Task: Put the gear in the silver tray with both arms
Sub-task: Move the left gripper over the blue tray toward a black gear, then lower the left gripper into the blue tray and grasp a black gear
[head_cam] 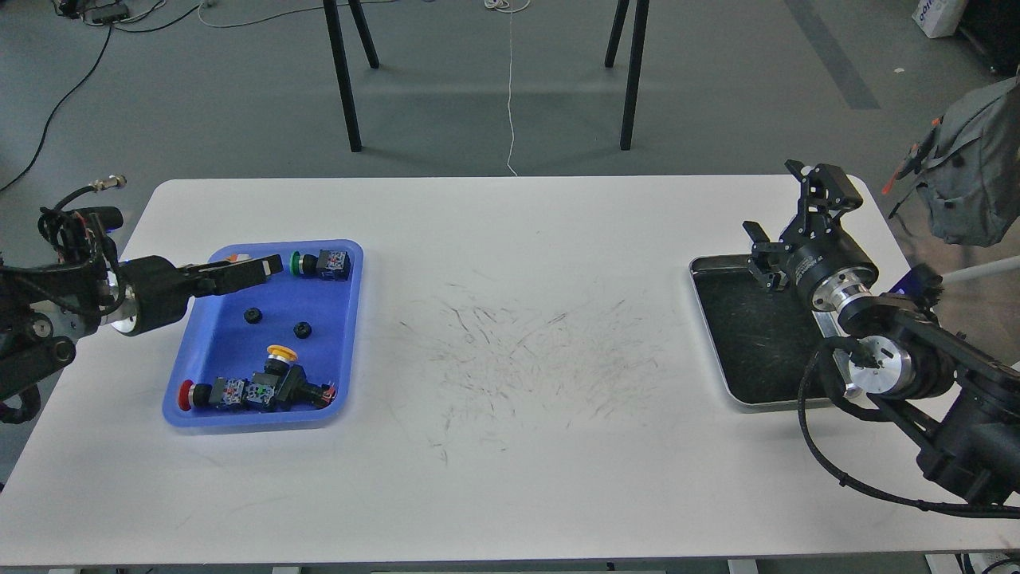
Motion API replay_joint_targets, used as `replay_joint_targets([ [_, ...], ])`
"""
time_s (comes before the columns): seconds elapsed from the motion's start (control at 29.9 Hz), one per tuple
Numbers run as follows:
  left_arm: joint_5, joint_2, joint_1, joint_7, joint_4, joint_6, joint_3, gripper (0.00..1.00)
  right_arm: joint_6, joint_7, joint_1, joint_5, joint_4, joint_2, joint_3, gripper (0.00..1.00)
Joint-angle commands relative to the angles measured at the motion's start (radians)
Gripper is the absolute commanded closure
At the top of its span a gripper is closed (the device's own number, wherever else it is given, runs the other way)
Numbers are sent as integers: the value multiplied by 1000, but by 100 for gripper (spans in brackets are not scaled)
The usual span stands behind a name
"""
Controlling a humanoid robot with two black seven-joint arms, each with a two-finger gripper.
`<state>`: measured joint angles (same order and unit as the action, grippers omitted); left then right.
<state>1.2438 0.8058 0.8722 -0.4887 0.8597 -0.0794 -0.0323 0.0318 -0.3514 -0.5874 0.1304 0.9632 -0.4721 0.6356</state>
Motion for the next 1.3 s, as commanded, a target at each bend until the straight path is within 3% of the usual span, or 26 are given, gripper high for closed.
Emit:
replay_joint_targets([
  [0.0,57,-37,-10,0,-40,16,-24,0,0,0,0,1,-3,1,-1,1],
  [0.13,72,-59,-9,0,-120,44,-81,0,0,0,0,3,-3,3,-2,2],
  [0.37,97,-102,-4,0,-143,207,-236,2,0,0,0,5,-9,10,-4,1],
  [0.7,95,-111,-4,0,-165,225,-239,8,0,0,0,5,-8,7,-5,2],
  [0.97,94,-177,-10,0,-264,227,-239,11,0,0,0,5,-6,6,-7,1],
  [1.27,89,-204,-28,0,-289,227,-238,12,0,0,0,6,-8,4,-7,1],
])
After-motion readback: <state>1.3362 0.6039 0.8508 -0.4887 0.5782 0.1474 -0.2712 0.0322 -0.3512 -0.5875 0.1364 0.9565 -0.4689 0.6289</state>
